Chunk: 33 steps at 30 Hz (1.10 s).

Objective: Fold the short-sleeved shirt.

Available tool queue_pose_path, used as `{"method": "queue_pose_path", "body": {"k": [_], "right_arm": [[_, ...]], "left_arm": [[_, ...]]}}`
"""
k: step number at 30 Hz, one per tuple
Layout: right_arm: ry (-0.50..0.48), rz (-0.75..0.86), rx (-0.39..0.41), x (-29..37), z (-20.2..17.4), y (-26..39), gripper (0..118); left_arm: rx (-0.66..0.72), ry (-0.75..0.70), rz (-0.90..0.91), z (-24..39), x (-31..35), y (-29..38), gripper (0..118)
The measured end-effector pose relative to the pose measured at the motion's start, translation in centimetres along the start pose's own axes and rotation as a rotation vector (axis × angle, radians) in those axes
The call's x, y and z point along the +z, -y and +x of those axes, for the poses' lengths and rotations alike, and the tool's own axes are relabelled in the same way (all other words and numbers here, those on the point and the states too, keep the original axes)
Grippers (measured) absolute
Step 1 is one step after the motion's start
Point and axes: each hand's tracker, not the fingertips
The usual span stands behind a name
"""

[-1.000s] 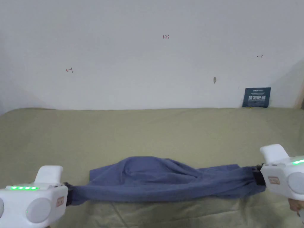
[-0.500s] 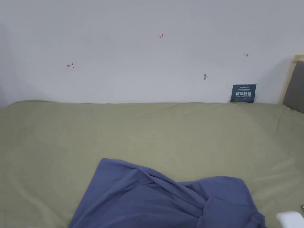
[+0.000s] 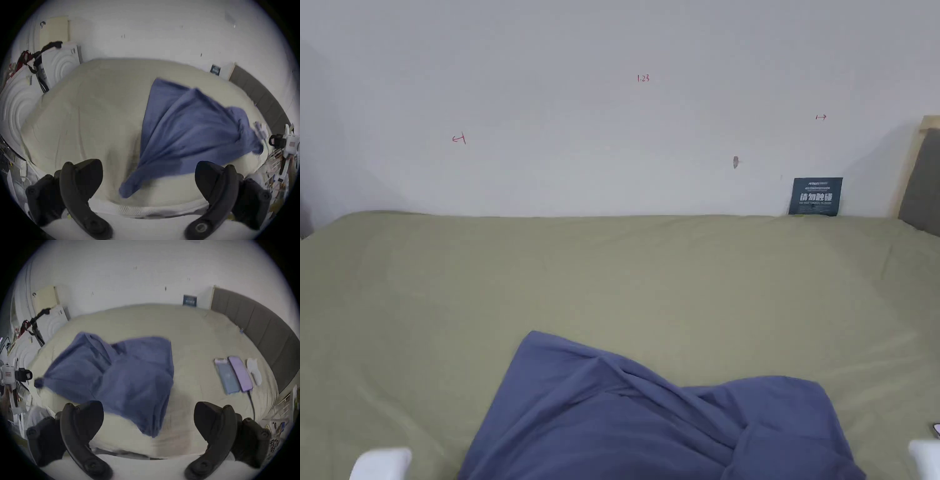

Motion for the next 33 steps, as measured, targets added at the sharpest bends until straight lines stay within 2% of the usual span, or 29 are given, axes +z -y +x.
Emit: {"method": "queue_pose_path", "body": {"k": [5,7,8,9,10,11,12,13,15,24,30,33], "right_arm": [[0.001,0.284,-0.001,4.0,-4.4,-5.8,114],[0.053,0.4,0.02,5.5,-6.4,-6.6,113],[0.07,0.44,0.027,6.0,-7.1,-6.8,111],[0.101,0.469,0.026,6.3,-7.8,-6.9,106],[0.102,0.512,0.017,6.7,-8.1,-6.7,84],[0.098,0.537,0.024,6.9,-8.4,-6.7,48],[0.138,0.538,0.03,6.9,-8.7,-6.6,7],[0.171,0.566,0.018,6.9,-8.7,-6.3,2],[0.133,0.545,0.024,7.0,-8.6,-6.5,2],[0.14,0.531,0.013,6.2,-7.5,-6.1,2],[0.14,0.467,0.022,3.3,-6.9,-6.0,2],[0.134,0.423,0.001,1.0,-6.5,-6.1,2]], "left_arm": [[-0.046,0.044,0.323,6.1,5.2,-5.6,112],[-0.05,0.01,0.441,8.1,6.4,-6.7,109],[-0.051,-0.028,0.498,9.1,6.9,-7.0,104],[-0.039,-0.098,0.564,9.9,7.5,-6.9,91],[-0.046,-0.136,0.623,10.5,7.8,-6.7,61],[-0.065,-0.123,0.638,10.7,7.9,-6.7,34],[-0.054,-0.101,0.618,10.7,8.1,-6.8,8],[-0.041,-0.08,0.621,10.6,8.2,-6.7,0],[-0.068,-0.051,0.57,10.7,8.1,-6.9,0],[-0.067,-0.049,0.518,9.2,6.8,-7.8,0],[-0.052,-0.019,0.368,6.8,1.4,-10.5,0],[-0.033,-0.009,0.29,5.5,-2.9,-12.0,0]]}}
